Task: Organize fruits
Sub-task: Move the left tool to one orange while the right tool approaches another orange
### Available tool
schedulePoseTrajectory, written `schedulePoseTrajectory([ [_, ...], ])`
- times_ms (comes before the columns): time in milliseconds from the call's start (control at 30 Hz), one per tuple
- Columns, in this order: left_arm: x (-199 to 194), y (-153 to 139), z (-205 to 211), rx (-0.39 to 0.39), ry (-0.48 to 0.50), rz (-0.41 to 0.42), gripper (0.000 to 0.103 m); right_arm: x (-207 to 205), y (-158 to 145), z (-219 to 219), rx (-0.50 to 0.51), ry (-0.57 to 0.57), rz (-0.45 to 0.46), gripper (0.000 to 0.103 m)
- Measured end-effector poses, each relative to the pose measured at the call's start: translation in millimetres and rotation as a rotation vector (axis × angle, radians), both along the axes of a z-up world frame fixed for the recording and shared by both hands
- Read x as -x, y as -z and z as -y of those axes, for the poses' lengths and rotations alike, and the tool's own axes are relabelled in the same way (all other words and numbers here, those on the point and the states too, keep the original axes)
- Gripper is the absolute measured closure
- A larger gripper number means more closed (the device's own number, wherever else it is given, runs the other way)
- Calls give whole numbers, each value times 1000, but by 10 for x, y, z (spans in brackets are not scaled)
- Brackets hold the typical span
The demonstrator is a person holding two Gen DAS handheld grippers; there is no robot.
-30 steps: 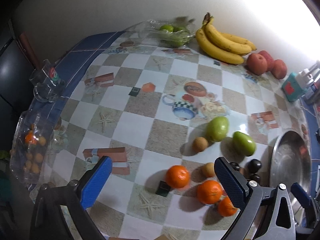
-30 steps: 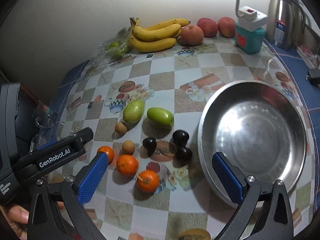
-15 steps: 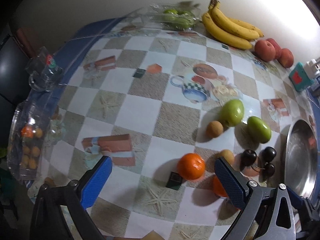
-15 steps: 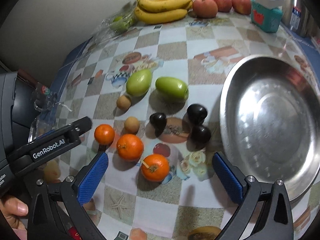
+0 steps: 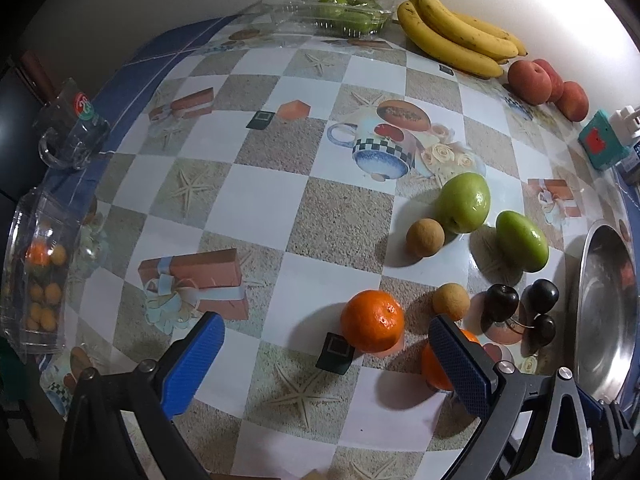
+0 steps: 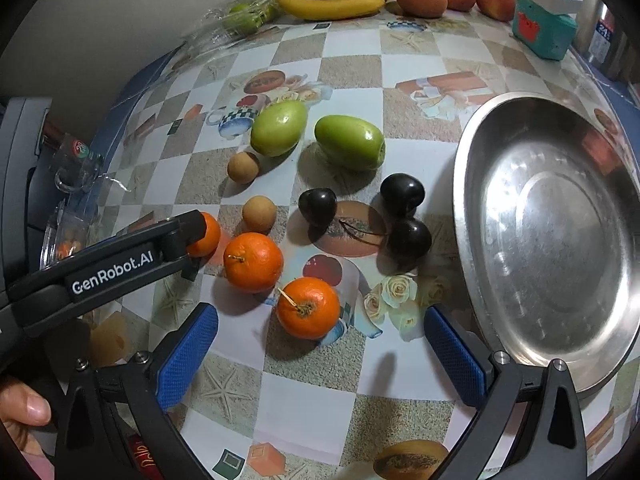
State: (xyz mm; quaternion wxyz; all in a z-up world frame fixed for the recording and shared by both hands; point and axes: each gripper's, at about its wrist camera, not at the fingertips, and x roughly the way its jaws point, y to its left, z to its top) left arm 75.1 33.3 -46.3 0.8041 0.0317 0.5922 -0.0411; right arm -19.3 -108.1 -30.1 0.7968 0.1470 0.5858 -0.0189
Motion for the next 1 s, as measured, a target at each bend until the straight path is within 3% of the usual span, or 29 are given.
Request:
schedulePoseTrajectory([
  [267,-6,12,62,-25,43,5,0,24,-47,24,16,19,30,1],
  [500,-16,-2,48,48,47,-7,0,46,-59,35,18,24,40,2],
  [567,-15,-2,48,39,45,-5,2,51,-80,1,31,6,48,17],
  [700,-24,2,44,66,42,-18,11,36,-59,-53,1,-33,47,27],
  [867,-19,41,76,85,55,-45,26,2,25,-112,-36,-60,19,50],
  [933,-19,60,80,93,56,-54,31,-8,56,-129,-42,-69,8,54],
  [1000,-23,82,87,89,56,-61,44,-7,84,-139,-49,-71,-2,56],
])
